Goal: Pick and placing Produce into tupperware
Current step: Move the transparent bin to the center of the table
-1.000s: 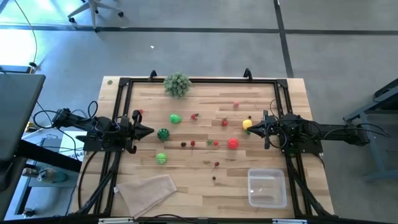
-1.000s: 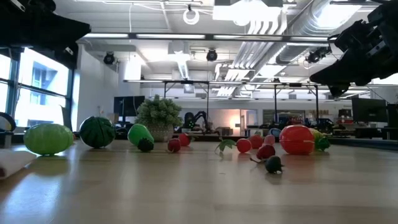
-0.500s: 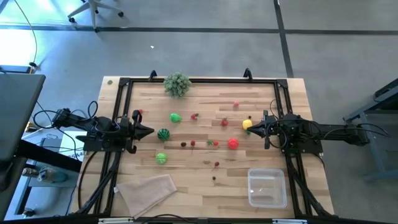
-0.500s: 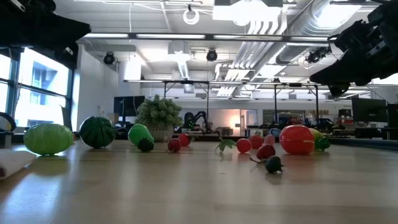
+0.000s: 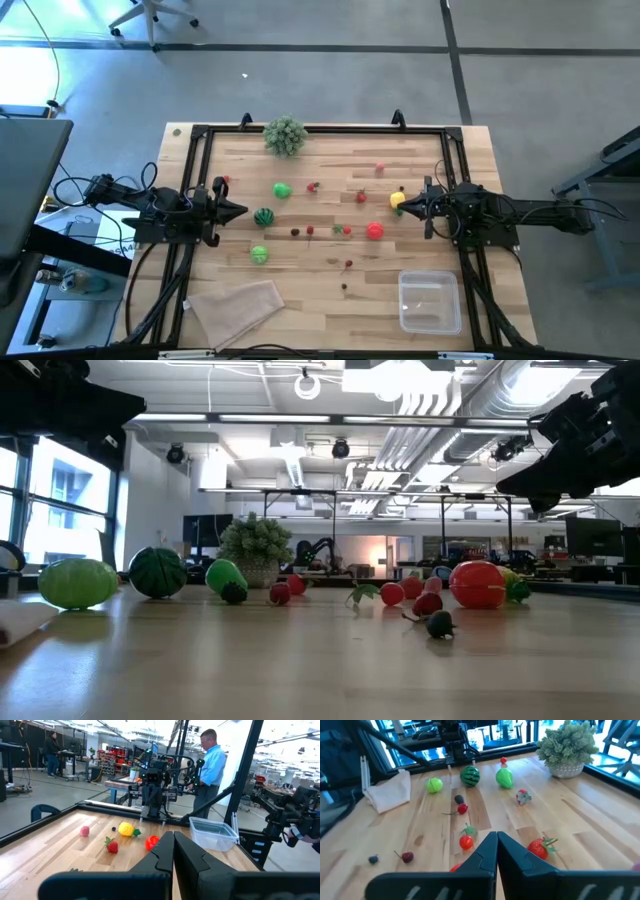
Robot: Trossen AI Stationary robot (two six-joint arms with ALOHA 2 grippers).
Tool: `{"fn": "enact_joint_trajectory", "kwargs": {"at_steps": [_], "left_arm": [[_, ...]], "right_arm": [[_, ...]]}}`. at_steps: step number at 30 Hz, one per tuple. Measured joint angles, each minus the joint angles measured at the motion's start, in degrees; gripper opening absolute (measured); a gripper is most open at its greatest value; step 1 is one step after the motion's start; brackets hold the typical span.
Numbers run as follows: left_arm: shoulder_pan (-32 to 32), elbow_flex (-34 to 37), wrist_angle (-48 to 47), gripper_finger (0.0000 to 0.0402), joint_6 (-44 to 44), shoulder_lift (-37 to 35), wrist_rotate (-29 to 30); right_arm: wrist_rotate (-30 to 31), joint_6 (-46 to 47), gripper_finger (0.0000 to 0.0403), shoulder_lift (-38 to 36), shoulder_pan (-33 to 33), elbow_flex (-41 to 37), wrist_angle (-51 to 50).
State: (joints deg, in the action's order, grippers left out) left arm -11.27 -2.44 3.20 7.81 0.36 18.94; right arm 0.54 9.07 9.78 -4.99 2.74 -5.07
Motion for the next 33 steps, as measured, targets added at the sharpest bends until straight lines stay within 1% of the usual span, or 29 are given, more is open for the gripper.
{"fn": "enact_joint_trajectory", "kwargs": {"at_steps": [3, 8, 12, 17, 20, 24, 27, 33], "left_arm": [[0.02, 0.01, 0.03, 0.0001, 0.00, 0.01, 0.00], [0.02, 0.02, 0.50, 0.0001, -0.01, -0.01, 0.43], [0.02, 0.02, -0.84, 0.0001, 0.00, 0.01, 0.57], [0.02, 0.02, 0.42, 0.0001, -0.07, 0.00, 0.79], [0.02, -0.63, 0.60, 0.0001, -0.49, 0.01, 0.83], [0.02, -1.88, 0.62, 0.0001, -2.40, 0.00, 0.87], [0.04, -3.28, 0.58, 0.0001, -3.85, 0.01, 0.90], [0.04, -7.37, -1.14, 0.0001, -4.57, 0.74, 1.61]], "right_arm": [[0.54, 3.39, 0.0000, 0.00, 0.02, -0.04, 0.58], [3.06, 6.36, 0.0000, 0.00, 0.00, -0.04, 5.27], [3.75, 6.49, 0.0000, 0.00, 0.00, -0.04, 10.50], [10.03, 6.37, 0.0000, 0.00, 0.00, -0.04, 20.06], [10.25, 6.06, 0.0000, 0.00, 0.00, 0.53, 23.23], [8.40, 6.31, 0.0000, 0.00, 0.00, 3.17, 22.35], [8.62, 3.91, 0.0000, 0.02, 0.00, 6.18, 18.21], [14.14, 0.98, 0.0000, 1.72, 0.00, 14.63, 4.65]]}}
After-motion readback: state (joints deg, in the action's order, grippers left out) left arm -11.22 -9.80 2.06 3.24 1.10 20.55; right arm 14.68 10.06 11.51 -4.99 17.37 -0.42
